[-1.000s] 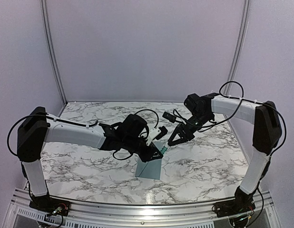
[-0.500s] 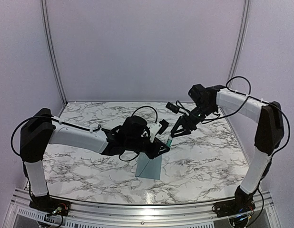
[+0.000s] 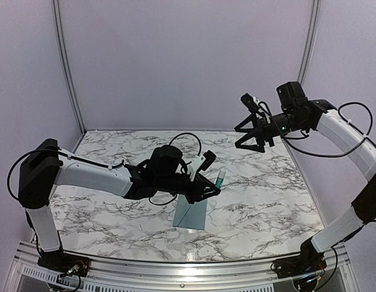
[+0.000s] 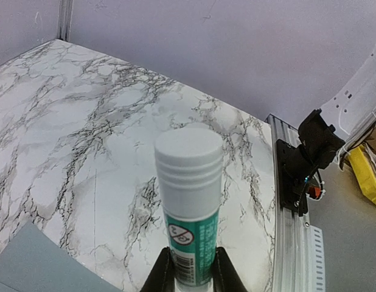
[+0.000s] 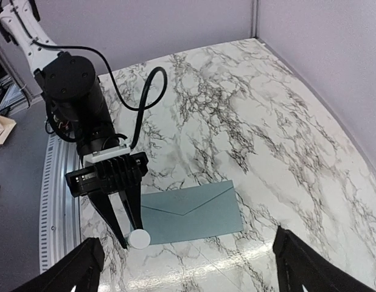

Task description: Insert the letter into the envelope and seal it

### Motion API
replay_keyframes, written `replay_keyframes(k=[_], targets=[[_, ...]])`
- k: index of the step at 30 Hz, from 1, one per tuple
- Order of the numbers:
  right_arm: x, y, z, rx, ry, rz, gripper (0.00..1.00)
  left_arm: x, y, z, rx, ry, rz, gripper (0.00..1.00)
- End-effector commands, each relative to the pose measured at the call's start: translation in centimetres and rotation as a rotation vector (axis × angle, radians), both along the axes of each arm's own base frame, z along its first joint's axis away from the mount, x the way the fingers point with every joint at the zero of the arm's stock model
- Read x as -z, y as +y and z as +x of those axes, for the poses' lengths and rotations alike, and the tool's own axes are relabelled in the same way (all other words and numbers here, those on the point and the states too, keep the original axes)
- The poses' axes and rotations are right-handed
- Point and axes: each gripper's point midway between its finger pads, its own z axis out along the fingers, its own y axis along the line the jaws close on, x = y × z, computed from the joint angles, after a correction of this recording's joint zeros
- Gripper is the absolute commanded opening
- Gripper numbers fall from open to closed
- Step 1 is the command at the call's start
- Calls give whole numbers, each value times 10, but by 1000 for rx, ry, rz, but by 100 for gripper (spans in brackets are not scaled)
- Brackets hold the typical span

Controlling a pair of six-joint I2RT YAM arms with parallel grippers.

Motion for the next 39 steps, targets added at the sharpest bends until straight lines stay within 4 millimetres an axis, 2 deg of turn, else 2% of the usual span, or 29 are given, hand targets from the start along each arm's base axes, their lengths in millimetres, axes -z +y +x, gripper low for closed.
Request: replay_keyframes(k=[1, 4, 7, 18, 28, 36, 39], targets=[[11, 18, -15, -189, 120, 110, 80, -51, -4, -10, 65, -30, -129, 0], [14, 25, -24, -265, 183, 165, 63, -58, -3, -11, 63, -31, -154, 0], [21, 31, -30, -296, 225, 192, 55, -62, -3, -10, 56, -34, -171, 0], [35, 53, -55, -389, 281, 187, 49, -72, -3, -6, 38, -42, -206, 0], [40, 58, -57, -392, 316, 187, 37, -81, 2, -2, 17, -62, -229, 0], [43, 60, -55, -383, 350, 201, 10, -80, 3, 2, 0, -60, -230, 0], [47, 60, -55, -375, 363, 202, 0, -80, 4, 10, -45, -63, -232, 0]])
